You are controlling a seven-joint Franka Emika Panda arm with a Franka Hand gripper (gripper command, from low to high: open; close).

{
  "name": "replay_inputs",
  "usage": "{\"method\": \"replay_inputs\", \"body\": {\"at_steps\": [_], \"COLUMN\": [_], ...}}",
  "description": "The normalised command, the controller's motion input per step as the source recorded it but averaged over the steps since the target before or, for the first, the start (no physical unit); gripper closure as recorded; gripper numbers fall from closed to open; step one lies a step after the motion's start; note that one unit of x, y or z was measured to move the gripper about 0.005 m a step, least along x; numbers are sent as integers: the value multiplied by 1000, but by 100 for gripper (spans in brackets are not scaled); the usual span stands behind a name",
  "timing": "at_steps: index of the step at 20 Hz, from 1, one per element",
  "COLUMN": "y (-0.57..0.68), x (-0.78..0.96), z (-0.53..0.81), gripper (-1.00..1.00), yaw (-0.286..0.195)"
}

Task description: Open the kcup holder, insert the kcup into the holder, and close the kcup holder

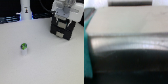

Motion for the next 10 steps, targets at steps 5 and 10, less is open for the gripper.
{"method": "replay_inputs", "body": {"at_steps": [5,10], "y": [-226,-235], "x": [968,993], "z": [180,180], "gripper": [100,100], "yaw": [-45,-37]}}
